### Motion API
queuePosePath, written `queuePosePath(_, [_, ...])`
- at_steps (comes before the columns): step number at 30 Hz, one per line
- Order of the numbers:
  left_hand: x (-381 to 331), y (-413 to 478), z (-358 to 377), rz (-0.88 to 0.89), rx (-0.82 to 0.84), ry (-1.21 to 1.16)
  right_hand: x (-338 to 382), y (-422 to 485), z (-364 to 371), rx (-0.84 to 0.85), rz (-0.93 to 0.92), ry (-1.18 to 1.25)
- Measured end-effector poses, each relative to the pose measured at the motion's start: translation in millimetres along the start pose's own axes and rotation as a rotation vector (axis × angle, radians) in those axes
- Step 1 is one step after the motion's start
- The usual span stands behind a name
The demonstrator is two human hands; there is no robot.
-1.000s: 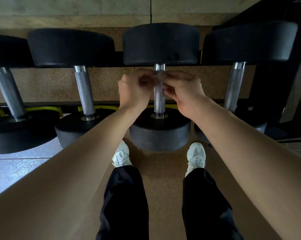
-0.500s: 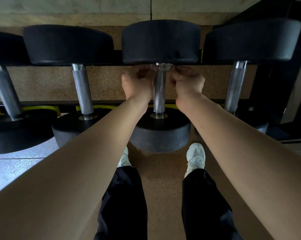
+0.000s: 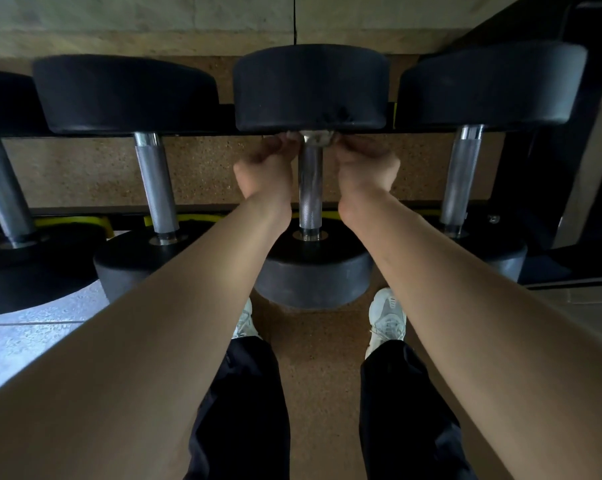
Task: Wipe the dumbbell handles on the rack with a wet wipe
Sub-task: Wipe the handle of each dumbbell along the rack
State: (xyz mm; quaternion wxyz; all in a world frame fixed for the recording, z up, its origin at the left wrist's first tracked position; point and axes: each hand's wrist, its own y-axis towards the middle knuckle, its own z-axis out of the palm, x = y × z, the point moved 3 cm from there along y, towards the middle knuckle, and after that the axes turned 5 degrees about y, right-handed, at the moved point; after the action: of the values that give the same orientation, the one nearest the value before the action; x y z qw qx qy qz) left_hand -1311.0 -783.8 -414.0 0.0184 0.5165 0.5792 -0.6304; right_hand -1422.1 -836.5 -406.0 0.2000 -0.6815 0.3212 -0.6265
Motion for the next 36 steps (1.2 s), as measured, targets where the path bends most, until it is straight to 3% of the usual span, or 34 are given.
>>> queuePosePath(6, [-3.6, 1.7, -1.5, 0.036, -0.054, 0.013, 0.1, 3.1, -1.7, 0.039, 0.013, -0.041])
queuePosePath(13, [-3.5, 17.2, -0.9, -0.18, -0.012, 0.13, -0.5, 0.7, 10.5, 0.123, -0.165, -0.17])
queuePosePath(21, [1.5, -3.4, -15.0, -0.091, 0.121, 0.241, -3.5, 12.3, -13.6, 0.128, -0.099, -0.3])
queuePosePath(27, [10.2, 4.7, -30.6, -0.11, 0.102, 0.389, -7.4, -1.4, -15.5, 0.335, -0.199, -0.474])
queuePosePath(33, [17.0, 2.9, -32.9, -0.023, 0.257, 0.6, -10.3, 8.7, -44.0, 0.386, -0.305, -0.806])
queuePosePath(36, [25.5, 11.3, -45.7, 0.003, 0.297, 0.835, -18.4, -0.5, -45.9, 0.565, -0.253, -0.938])
